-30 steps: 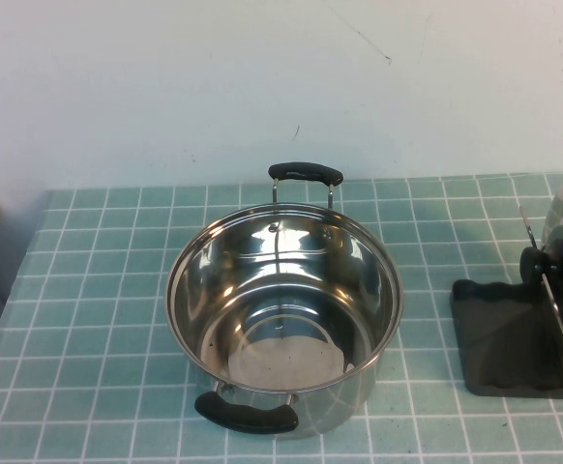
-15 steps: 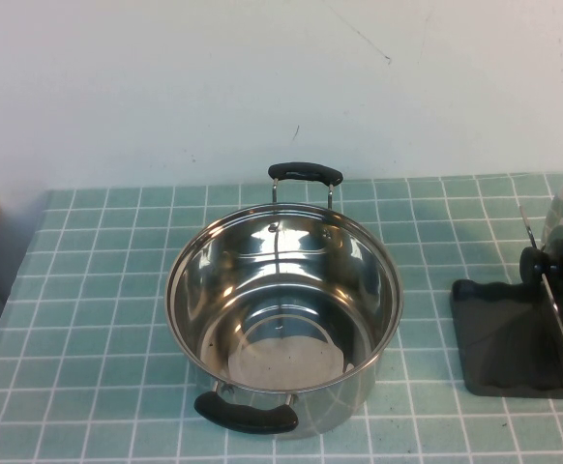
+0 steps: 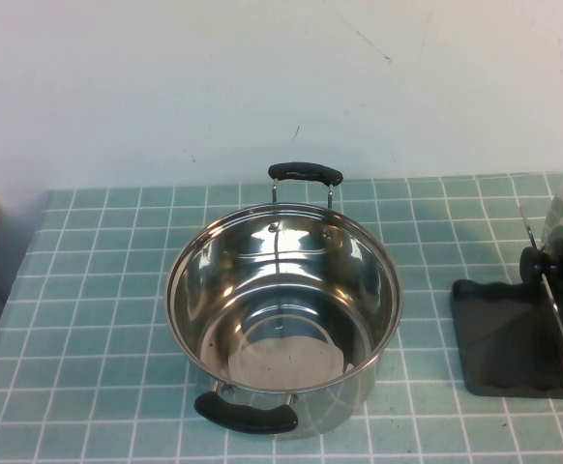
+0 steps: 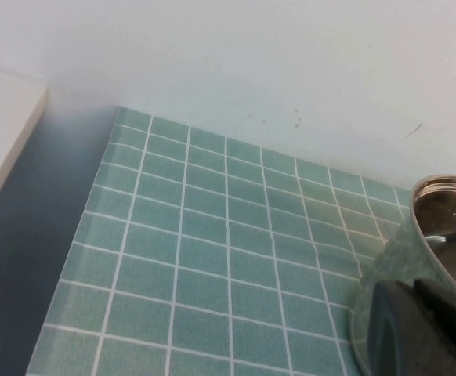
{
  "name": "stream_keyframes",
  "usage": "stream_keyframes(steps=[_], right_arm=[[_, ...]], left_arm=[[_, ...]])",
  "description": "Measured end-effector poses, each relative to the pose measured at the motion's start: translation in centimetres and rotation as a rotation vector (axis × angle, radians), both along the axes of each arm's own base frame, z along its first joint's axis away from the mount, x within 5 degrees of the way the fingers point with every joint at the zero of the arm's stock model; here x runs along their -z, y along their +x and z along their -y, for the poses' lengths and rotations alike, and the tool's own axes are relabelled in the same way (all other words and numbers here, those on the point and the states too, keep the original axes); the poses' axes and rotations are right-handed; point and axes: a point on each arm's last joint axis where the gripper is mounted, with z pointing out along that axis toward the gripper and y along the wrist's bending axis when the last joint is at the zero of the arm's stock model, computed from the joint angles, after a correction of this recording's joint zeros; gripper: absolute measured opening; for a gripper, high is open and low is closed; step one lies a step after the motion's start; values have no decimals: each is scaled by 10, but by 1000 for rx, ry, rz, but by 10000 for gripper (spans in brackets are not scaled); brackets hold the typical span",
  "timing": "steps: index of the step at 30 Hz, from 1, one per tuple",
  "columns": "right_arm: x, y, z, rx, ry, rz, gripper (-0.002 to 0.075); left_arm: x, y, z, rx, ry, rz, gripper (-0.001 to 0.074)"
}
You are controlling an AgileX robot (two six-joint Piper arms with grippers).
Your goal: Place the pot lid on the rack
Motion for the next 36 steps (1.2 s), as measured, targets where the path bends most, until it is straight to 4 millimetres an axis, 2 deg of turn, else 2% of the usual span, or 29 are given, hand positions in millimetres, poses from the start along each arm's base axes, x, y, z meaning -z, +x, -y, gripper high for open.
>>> stream_keyframes(steps=[6, 36], right_arm=[[0, -1, 4, 64, -16, -2, -1], [0, -1, 4, 64, -9, -2, -1]], left_arm=[[0, 0, 0, 0, 0, 0, -2], [0, 0, -1, -8, 32, 5, -2]])
